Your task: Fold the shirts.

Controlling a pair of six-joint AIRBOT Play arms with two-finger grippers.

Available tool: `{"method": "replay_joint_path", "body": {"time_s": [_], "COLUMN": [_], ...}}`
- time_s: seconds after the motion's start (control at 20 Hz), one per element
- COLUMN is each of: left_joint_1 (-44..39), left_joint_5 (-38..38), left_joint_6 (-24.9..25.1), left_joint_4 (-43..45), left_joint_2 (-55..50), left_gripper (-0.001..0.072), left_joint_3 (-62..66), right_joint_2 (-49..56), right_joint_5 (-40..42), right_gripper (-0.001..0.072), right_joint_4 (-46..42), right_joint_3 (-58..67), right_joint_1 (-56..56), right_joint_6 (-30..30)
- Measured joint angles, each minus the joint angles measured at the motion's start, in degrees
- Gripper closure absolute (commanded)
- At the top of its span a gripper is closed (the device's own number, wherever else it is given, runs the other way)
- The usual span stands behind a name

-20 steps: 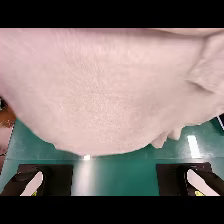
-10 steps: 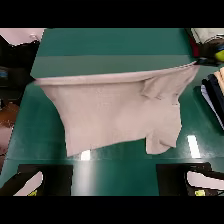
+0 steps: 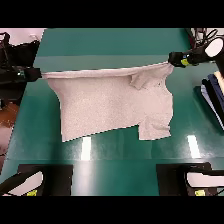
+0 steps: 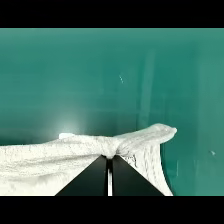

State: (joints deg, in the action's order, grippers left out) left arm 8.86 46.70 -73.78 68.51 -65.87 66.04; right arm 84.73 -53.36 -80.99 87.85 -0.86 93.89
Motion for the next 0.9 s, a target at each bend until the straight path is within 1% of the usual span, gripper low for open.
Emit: {"method": "replay_joint_path", "body": {"time_s": [0.15,0.35,0.7,0.75,0.8,0.85,0.9], "left_joint_1": [0.0,-0.5,-3.0,-3.1,-3.3,-3.4,-3.4], "left_joint_5": [3.0,7.4,9.6,9.7,10.2,10.9,12.0], "left_joint_6": [0.9,2.7,3.6,3.6,3.6,3.5,3.0], "left_joint_4": [0.0,-0.2,-2.0,-2.0,-2.0,-2.0,-1.8], "left_joint_2": [-2.6,-4.0,-4.5,-4.5,-4.5,-4.5,-4.5], "left_gripper": [0.0685,0.0684,0.0683,0.0656,0.0399,0.0205,0.0209], "left_joint_3": [-0.9,-5.3,-11.5,-11.8,-12.1,-12.1,-12.0], "right_joint_2": [0.1,0.2,0.2,0.2,0.1,0.0,-0.4], "right_joint_5": [2.0,2.9,2.7,2.3,1.8,0.9,0.0], "right_gripper": [0.0701,0.0700,0.0693,0.0581,0.0332,0.0248,0.0248], "right_joint_4": [-0.1,-0.2,-0.1,-0.1,-0.1,-0.1,0.0], "right_joint_3": [-4.4,-10.4,-14.8,-15.0,-15.1,-15.2,-15.2], "right_joint_1": [-0.1,-0.1,0.0,0.0,0.1,0.1,0.2], "right_joint_6": [-1.1,-1.7,-2.0,-2.1,-2.1,-2.1,-2.1]}}
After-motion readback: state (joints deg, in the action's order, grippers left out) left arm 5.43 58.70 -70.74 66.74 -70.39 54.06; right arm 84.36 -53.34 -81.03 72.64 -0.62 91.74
